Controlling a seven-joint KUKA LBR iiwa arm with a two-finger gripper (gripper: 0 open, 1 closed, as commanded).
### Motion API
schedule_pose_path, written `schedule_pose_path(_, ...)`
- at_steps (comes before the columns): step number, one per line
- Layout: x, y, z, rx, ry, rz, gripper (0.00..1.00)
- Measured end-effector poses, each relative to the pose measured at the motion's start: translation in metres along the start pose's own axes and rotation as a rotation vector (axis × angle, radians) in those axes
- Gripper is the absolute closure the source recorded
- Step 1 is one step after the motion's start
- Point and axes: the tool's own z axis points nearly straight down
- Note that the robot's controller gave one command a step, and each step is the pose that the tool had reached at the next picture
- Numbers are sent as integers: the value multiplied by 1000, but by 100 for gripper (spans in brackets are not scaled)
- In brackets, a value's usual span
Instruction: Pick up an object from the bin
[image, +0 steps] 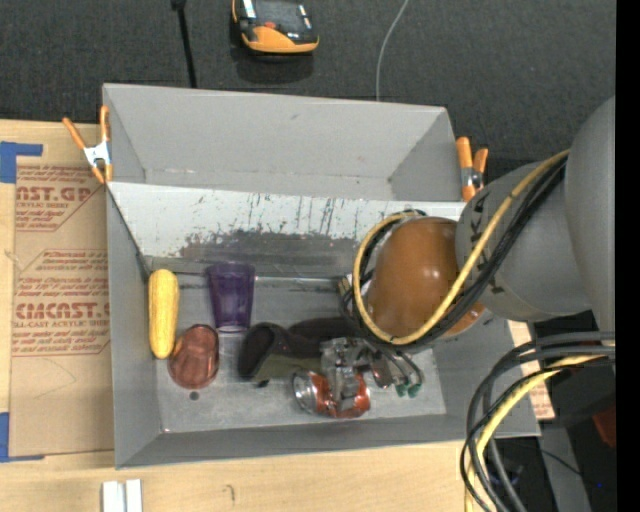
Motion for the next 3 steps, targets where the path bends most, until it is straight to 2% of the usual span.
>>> schedule_pose_path(1, -5, -2, -42, 4, 8, 6, 100)
schedule_pose_path(2, -11, -4, -89, 8, -1, 12, 100)
schedule_pose_path(3, -5, 7, -46, 7, -3, 65, 100)
